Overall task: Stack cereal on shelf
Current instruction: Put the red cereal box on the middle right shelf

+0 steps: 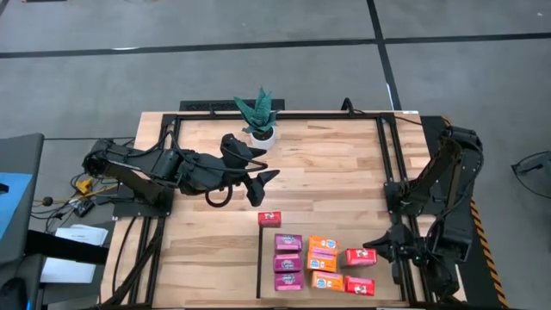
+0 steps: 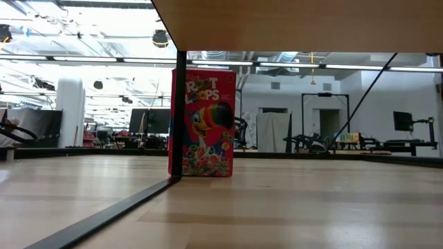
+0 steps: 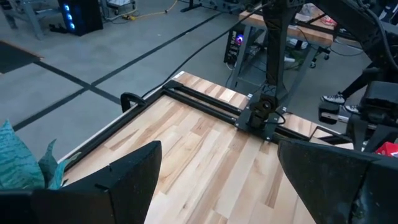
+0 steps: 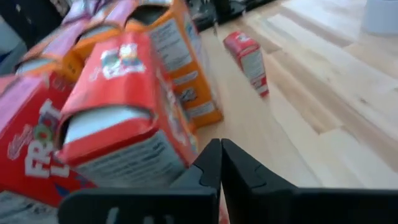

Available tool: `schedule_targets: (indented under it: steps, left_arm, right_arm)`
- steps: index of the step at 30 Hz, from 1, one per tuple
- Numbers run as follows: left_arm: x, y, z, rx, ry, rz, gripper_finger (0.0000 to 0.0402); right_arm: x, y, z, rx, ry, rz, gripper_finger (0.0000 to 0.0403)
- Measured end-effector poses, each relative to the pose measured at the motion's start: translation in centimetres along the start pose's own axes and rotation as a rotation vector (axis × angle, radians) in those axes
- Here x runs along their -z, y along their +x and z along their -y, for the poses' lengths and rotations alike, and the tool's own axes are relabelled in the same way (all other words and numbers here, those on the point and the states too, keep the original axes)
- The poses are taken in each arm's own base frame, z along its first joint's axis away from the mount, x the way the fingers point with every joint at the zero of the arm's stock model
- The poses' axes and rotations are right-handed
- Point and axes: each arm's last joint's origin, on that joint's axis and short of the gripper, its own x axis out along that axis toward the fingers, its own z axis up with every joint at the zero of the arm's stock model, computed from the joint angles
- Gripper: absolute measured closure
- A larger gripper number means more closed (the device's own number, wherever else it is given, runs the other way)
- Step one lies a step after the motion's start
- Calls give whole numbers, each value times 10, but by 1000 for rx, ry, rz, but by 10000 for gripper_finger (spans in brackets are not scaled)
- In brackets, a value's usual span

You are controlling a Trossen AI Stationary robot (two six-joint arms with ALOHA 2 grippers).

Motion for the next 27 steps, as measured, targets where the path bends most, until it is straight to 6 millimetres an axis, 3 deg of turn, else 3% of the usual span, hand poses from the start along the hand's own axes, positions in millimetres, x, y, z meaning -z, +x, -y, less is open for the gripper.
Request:
schedule_targets:
  steps: [6,13,21,27]
  left_arm:
    - [0,0,0,0,5,0,89]
    - [0,0,0,-1,15,0,89]
    - [0,0,0,-1,36,0,89]
    - [0,0,0,-2,38,0,89]
  right_arm:
    - [1,0,-4,-30,-18,-39,392]
    - [0,1,-5,-30,-23,-41,372]
    - [-5,13,-6,-25,-87,-108,393]
    - [-8,21,-5,-13,-137,-136,375]
